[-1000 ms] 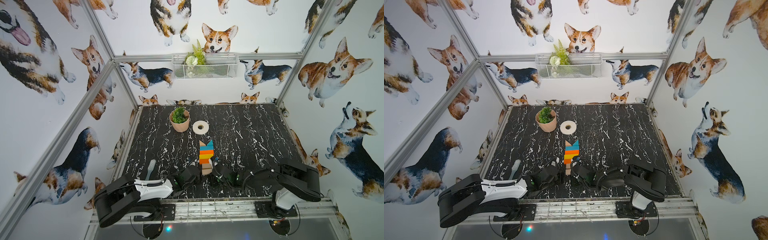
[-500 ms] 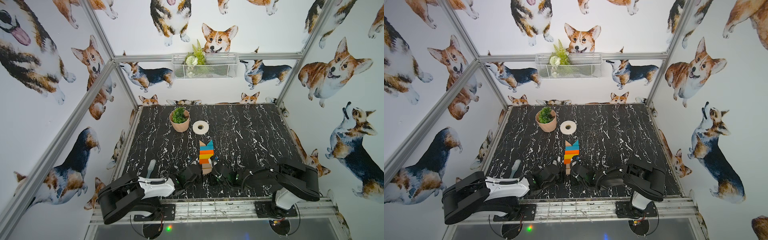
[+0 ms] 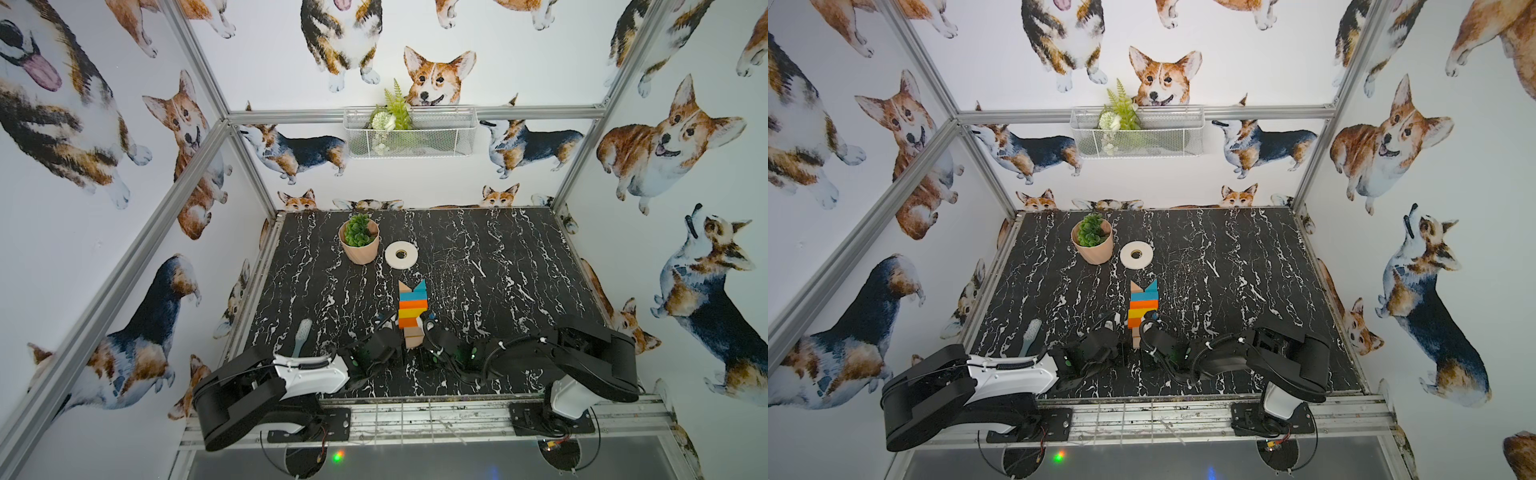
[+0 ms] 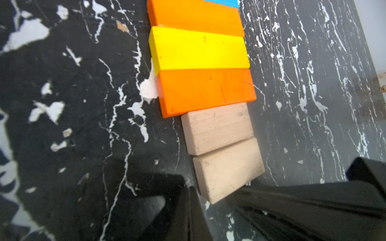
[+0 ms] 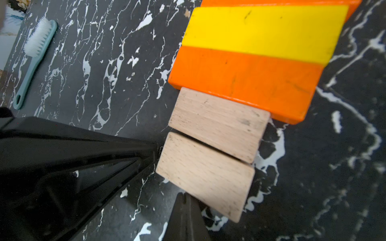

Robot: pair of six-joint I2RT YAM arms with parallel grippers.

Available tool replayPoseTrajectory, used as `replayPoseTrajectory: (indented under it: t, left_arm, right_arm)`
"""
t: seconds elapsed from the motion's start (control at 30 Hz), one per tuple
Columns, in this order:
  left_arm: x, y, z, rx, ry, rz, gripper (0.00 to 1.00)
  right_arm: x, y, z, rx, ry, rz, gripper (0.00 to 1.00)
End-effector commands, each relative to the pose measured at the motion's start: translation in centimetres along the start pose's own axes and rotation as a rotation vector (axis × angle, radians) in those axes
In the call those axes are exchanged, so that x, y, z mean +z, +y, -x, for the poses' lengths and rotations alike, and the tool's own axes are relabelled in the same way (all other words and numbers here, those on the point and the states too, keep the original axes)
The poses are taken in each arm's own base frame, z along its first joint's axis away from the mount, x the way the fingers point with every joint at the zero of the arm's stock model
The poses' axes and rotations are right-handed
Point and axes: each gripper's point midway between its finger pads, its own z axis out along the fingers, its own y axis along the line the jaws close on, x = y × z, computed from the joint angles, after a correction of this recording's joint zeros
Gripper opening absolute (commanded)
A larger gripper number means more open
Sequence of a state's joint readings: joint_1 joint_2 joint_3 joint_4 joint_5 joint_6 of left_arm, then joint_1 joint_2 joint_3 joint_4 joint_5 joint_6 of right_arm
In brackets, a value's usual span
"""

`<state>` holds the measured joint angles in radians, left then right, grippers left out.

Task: Assemble a carrot with building blocks
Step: Assemble the building block at the center of the board, then adjust the building block at the center of the board.

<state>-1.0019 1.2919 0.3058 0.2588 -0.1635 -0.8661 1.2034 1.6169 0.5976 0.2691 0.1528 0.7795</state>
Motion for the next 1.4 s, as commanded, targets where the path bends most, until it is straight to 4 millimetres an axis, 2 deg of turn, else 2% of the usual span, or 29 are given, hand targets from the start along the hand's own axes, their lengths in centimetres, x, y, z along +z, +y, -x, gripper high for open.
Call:
replayPoseTrajectory:
  t: [0.0,0.1,0.17,0.27,0.33,0.53,0.87,1.37]
  left_arm:
    - [-0.4,1.5,-0.4,0.013,0.008,0.055,0.0]
    - [-0.7,1.9,-0.3,0.008,0.0,0.06,0.0]
    - [-0.9,2.1,-0.2,0.011,-0.003,0.065,0.0]
    - [-1.0,2.1,-0.1,0.013,-0.006,0.066,0.0]
    - [-1.1,2.2,-0.2,0.014,-0.008,0.067,0.0]
    - [-1.1,2.3,-0.2,0.012,-0.013,0.066,0.0]
    - [-1.4,2.8,-0.3,0.014,-0.016,0.075,0.0]
    - [-1.0,2.7,-0.5,0.01,-0.007,0.065,0.0]
  right_arm:
    - [-1.3,-0.9,-0.5,-0.025,0.033,-0.039,0.0]
    - [-3.7,-1.6,0.5,-0.042,0.004,-0.064,0.0]
    - [-4.9,-2.9,0.8,-0.034,0.016,-0.094,0.0]
    - [-5.5,-5.3,0.8,0.031,0.027,-0.1,0.0]
    - [-5.6,-6.1,0.6,0.053,0.02,-0.096,0.0]
    - [-4.8,-6.5,0.3,0.051,0.028,-0.103,0.0]
    - [-1.8,-5.9,-0.2,0.05,0.082,-0.086,0.0]
    - [-1.0,-5.4,-0.3,0.058,0.1,-0.069,0.0]
